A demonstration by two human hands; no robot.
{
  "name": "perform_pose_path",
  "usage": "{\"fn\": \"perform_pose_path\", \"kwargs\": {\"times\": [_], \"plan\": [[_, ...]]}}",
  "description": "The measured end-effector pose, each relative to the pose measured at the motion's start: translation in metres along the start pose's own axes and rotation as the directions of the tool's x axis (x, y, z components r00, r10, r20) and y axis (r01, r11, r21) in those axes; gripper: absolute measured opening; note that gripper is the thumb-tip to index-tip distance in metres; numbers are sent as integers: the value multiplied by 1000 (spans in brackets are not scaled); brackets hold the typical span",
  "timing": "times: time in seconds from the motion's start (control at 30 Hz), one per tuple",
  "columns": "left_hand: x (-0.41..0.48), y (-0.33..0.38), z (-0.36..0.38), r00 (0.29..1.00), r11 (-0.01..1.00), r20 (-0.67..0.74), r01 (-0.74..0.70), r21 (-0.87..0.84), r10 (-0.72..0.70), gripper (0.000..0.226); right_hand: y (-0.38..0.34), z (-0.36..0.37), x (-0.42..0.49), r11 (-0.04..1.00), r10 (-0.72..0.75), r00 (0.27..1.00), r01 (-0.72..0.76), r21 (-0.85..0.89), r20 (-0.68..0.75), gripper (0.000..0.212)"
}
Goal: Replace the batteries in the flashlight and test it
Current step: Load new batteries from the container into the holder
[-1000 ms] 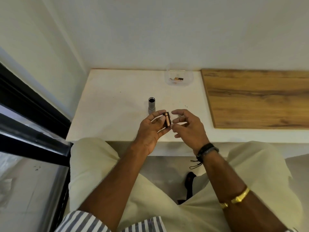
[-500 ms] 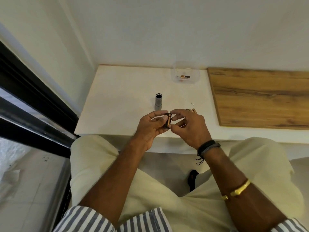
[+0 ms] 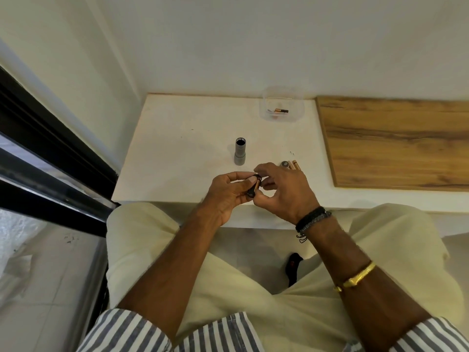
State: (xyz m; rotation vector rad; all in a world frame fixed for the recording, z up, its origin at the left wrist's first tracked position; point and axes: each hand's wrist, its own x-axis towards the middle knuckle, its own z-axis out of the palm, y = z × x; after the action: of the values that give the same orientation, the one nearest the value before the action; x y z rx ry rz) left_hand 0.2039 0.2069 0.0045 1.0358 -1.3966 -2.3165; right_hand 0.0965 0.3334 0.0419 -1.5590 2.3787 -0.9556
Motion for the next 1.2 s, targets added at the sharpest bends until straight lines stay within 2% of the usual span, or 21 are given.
{"fn": "perform_pose_path", "kwargs": {"times": [0.33,0.5,0.63,0.77,0.83,0.93,1.07,1.13,1.2], "plan": [[1,-2,1,999,999,-39,12,-53,-14,12,4,-1,1,996,-91,996,90,26,7,24],[3,-3,0,997,996,-63,34,-80,-39,11,3,3,2,986,-168,984,169,14,-60,16],[3,-1,0,996,990,-60,61,-131,-69,21,3,8,1,990,-137,988,139,18,-65,20],[2,0,1,997,986,-51,46,-162,-55,18,3,6,1,991,-106,991,112,67,-86,17],[3,-1,3,998,986,-58,24,-165,-34,18,3,5,1,991,-56,993,68,116,-102,13],[5,0,3,997,992,-78,-31,-126,22,16,4,7,2,964,163,982,-138,225,-94,9],[7,-5,13,977,983,-120,-167,76,176,21,8,9,6,865,451,892,-427,264,-34,8],[10,-7,18,955,956,-142,-234,177,260,22,11,8,8,824,513,858,-482,298,-33,9],[12,-8,20,951,954,-151,-241,176,268,23,14,6,8,789,542,840,-498,359,-26,11]]}}
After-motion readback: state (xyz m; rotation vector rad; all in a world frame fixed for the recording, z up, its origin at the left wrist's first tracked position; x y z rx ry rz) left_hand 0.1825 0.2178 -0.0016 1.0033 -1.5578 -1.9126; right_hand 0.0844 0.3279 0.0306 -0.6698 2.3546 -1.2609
